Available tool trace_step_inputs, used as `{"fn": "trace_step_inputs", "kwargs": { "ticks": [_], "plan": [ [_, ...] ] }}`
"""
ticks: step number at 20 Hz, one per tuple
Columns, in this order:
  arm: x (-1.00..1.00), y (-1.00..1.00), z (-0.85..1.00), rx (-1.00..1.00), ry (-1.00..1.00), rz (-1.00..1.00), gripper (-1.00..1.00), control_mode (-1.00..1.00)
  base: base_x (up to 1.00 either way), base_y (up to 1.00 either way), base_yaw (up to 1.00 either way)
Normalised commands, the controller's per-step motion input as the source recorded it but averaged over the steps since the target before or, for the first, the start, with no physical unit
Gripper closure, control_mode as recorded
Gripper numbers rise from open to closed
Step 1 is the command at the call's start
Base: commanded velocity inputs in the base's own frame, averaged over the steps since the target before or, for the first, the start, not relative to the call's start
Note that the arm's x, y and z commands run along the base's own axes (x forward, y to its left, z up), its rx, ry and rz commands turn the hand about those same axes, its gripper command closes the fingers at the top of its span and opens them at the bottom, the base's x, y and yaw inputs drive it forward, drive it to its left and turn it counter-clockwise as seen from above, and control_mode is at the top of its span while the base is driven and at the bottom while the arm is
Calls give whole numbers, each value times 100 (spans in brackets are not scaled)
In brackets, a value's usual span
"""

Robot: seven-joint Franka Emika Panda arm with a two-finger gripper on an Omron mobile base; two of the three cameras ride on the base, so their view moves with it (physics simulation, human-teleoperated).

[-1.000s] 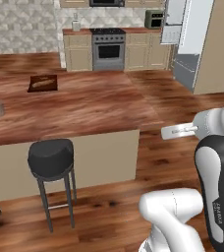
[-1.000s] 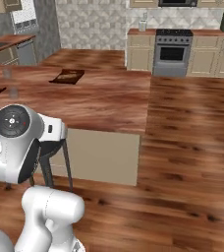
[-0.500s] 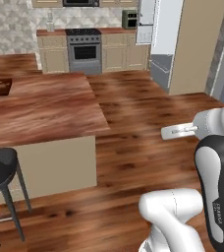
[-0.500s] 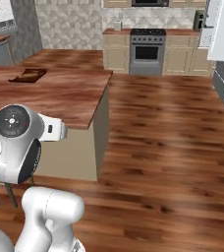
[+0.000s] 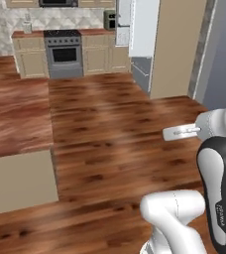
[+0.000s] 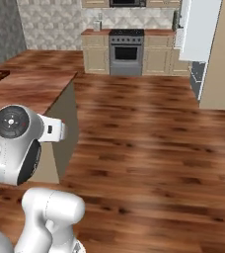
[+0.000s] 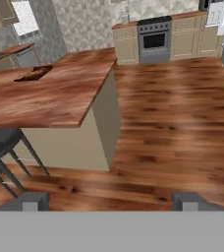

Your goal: Take the cupcake and cake from the fridge and place them on the empty tray on the dining counter.

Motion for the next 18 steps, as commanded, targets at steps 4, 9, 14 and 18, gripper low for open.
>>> {"fn": "trace_step_inputs", "kwargs": {
  "ticks": [4,9,14,18],
  "plan": [
    [0,0,0,0,0,0,-100,100,99,-100,-3],
    [0,0,0,0,0,0,-100,100,100,-83,0],
    [0,0,0,0,0,0,-100,100,100,-36,0],
    [0,0,0,0,0,0,-100,100,100,-1,0]
  ]
}}
